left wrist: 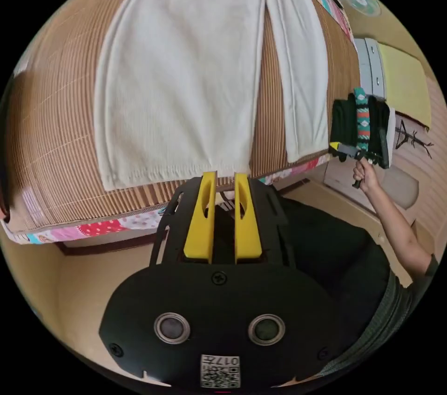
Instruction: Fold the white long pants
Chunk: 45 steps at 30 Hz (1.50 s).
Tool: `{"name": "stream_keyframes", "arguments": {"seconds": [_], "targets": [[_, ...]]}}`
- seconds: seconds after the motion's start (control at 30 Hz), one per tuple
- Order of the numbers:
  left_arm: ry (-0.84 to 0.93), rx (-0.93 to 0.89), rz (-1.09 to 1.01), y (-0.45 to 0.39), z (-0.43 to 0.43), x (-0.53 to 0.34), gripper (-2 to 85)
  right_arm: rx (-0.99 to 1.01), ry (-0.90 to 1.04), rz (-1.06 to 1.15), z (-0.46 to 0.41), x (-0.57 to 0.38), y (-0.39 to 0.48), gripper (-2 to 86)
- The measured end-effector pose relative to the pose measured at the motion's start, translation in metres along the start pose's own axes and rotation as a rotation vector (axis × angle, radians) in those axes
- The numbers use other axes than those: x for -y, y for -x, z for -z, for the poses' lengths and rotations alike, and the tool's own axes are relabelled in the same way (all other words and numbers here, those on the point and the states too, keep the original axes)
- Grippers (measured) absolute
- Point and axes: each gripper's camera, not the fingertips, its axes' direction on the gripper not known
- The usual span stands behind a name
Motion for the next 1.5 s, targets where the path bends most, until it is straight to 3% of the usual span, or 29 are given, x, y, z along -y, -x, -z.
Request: {"name": "stream_keyframes", "arguments": {"seconds": [0.1, 0.2, 0.27, 0.33, 0.43, 0.5, 0.53, 0.7, 0.97, 1.07, 1.13, 1.23, 1.37, 1.5], "targets": [[-0.136, 0.038, 0.165, 0.054, 0.036, 0.004, 11.3, 0.188, 0.012, 0.142, 0.019, 0.011, 0.007, 8.8], [-0.091, 0.167, 0.136, 0.077, 0.042, 0.016, 12.5, 0.322, 0.066, 0.262, 0.011, 0.023, 0.041, 9.7], [0.006, 0.247, 0.061, 0.082, 0.028, 0.026, 12.8, 0.339, 0.109, 0.317, -0.005, 0.029, 0.069, 10.5], [0.083, 0.212, 0.027, 0.088, 0.013, 0.031, 12.5, 0.329, 0.147, 0.352, -0.025, 0.035, 0.096, 11.1], [0.063, 0.215, 0.031, 0.095, 0.010, 0.028, 10.7, 0.394, 0.203, 0.353, -0.061, 0.043, 0.119, 11.2], [0.072, 0.120, -0.002, 0.099, 0.007, 0.022, 7.8, 0.362, 0.294, 0.325, -0.090, 0.048, 0.121, 10.1], [0.071, 0.100, -0.012, 0.102, 0.007, 0.016, 4.0, 0.356, 0.303, 0.338, -0.092, 0.047, 0.122, 9.2], [0.002, 0.061, -0.076, 0.111, 0.018, -0.023, 2.0, 0.321, 0.298, 0.397, -0.078, 0.019, 0.116, 3.1], [0.073, 0.218, 0.091, 0.118, -0.019, -0.075, 5.3, 0.428, 0.328, 0.304, -0.080, -0.047, 0.088, 3.1], [0.023, 0.168, 0.165, 0.114, -0.020, -0.092, 6.5, 0.431, 0.359, 0.329, -0.068, -0.058, 0.077, 4.9], [-0.085, 0.110, 0.155, 0.099, -0.013, -0.104, 6.7, 0.397, 0.303, 0.363, -0.043, -0.064, 0.063, 6.4], [-0.180, 0.118, -0.047, 0.025, -0.019, -0.102, 6.6, 0.316, 0.096, 0.314, 0.019, -0.070, 0.015, 7.3], [-0.064, -0.091, -0.302, -0.072, -0.080, -0.055, 10.4, 0.083, -0.186, 0.164, 0.098, -0.082, -0.065, 7.4], [0.027, -0.140, -0.261, -0.107, -0.135, 0.000, 11.7, -0.009, -0.213, 0.094, 0.125, -0.086, -0.117, 8.6]]}}
